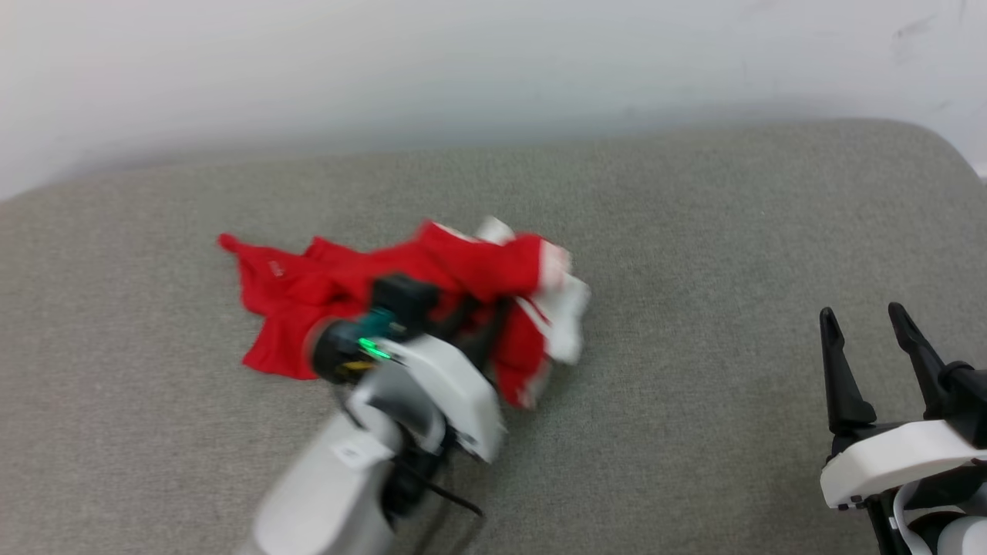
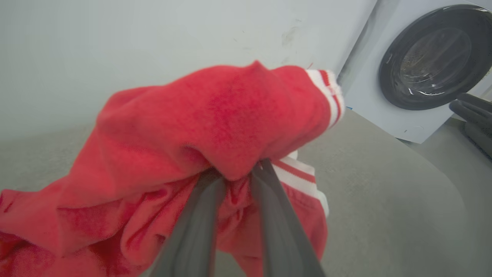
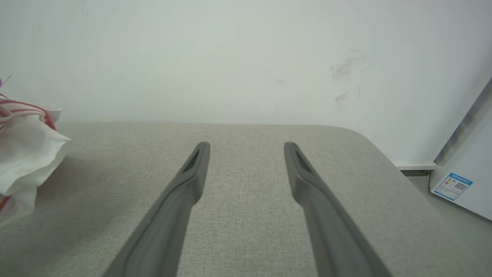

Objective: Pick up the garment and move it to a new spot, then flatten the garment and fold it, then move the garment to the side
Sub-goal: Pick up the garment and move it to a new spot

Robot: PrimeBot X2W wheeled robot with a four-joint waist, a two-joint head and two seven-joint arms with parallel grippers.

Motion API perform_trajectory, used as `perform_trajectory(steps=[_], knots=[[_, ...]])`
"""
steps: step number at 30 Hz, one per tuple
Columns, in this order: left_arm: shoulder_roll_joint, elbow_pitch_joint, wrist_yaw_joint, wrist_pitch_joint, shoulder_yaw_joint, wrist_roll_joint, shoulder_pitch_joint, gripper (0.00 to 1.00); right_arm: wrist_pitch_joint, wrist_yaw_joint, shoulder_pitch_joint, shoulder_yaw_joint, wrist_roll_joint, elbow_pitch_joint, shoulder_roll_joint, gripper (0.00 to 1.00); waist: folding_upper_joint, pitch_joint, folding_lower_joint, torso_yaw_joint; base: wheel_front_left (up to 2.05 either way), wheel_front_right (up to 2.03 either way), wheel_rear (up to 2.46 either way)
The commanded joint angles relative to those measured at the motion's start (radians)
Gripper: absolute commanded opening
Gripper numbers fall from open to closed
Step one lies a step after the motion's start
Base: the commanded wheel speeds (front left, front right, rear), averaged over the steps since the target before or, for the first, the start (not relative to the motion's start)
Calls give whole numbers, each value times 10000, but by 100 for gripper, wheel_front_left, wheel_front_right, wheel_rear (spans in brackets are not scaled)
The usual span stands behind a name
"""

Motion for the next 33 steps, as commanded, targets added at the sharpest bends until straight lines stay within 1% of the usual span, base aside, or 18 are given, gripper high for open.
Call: perform_trajectory(steps=[1,3,6,10,11,12,13,17,21,22,26,30,33], knots=[[-204,69,-128,94,-362,133,133,0,-86,-7,-105,15,82,-26,5,100,0,271,1,-167,0,0,0],[-481,236,-307,280,-905,140,277,0,-138,-7,-198,40,171,19,3,100,0,498,1,-254,0,0,0],[-751,488,-531,506,-1819,299,450,0,-215,-7,-293,46,269,120,5,100,0,811,1,-313,0,0,0],[-818,758,-690,642,-2720,495,552,0,-354,-7,-386,50,364,245,3,100,0,1134,1,-311,0,0,0],[-827,809,-728,626,-2892,497,552,32,-384,-7,-433,49,376,279,5,100,0,1193,1,-291,0,0,0],[-821,842,-732,609,-3063,510,532,67,-429,-7,-471,46,369,319,5,100,0,1215,1,-269,0,0,0],[-786,841,-748,567,-3189,531,475,100,-442,-7,-493,53,369,345,5,100,0,1238,1,-242,0,0,0],[-670,731,-771,207,-3293,568,260,100,-480,-8,-515,27,340,466,3,100,0,1162,1,-116,0,0,0],[-495,530,-772,-352,-3226,675,198,100,-503,-7,-427,35,305,618,5,100,0,800,1,66,0,0,0],[-438,468,-716,-501,-3174,723,191,100,-510,-7,-391,49,306,663,5,100,0,690,1,106,0,0,0],[-249,113,-240,-1062,-2840,799,364,100,-450,-7,-202,74,324,735,3,100,0,271,1,255,0,0,0],[-37,-217,303,-1677,-2240,670,601,100,-367,-7,-5,59,357,716,5,100,0,-62,1,393,0,0,0],[142,-375,794,-2055,-1714,567,799,100,-309,-7,134,35,405,667,5,100,0,-220,1,485,0,0,0]])
